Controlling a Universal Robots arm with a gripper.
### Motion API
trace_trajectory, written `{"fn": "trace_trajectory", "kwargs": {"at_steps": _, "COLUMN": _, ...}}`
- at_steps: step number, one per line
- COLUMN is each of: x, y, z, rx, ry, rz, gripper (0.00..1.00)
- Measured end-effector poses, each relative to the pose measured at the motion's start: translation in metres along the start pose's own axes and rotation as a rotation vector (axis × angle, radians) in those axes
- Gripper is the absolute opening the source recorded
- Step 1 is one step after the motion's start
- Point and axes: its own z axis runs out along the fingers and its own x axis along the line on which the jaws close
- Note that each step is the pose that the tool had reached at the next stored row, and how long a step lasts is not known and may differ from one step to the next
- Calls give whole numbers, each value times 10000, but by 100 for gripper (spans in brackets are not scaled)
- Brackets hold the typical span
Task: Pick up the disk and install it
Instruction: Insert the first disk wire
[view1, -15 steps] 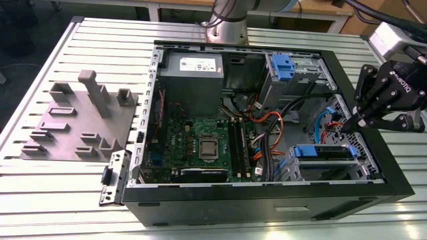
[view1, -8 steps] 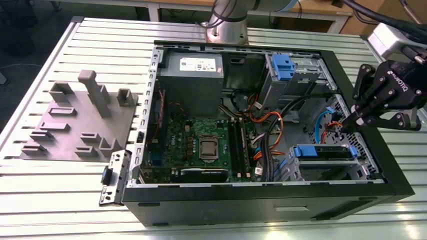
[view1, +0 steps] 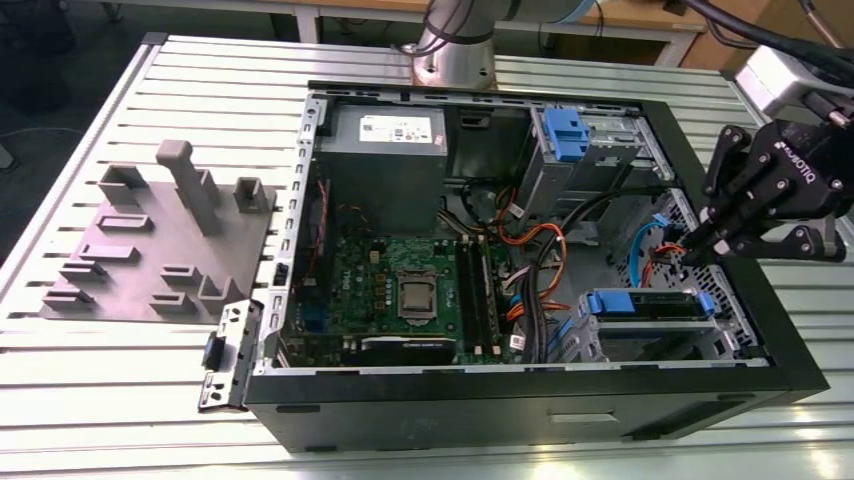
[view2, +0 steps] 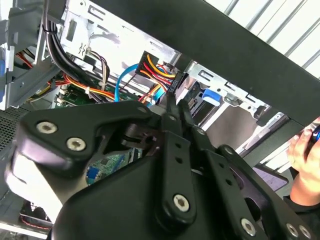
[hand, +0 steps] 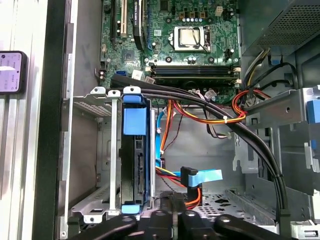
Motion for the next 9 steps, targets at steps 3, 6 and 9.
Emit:
{"fn": "trace_trajectory", "kwargs": {"at_steps": 3, "x": -2, "y": -16, "z": 10, "rx": -83, "ry": 2, "rz": 2, "gripper": 24}}
{"fn": "trace_trajectory", "kwargs": {"at_steps": 6, "x": -2, "y": -28, "z": 20, "rx": -153, "ry": -2, "rz": 1, "gripper": 25}}
{"fn": "trace_trajectory", "kwargs": {"at_steps": 9, "x": -3, "y": -44, "z": 32, "rx": -219, "ry": -10, "rz": 0, "gripper": 31}}
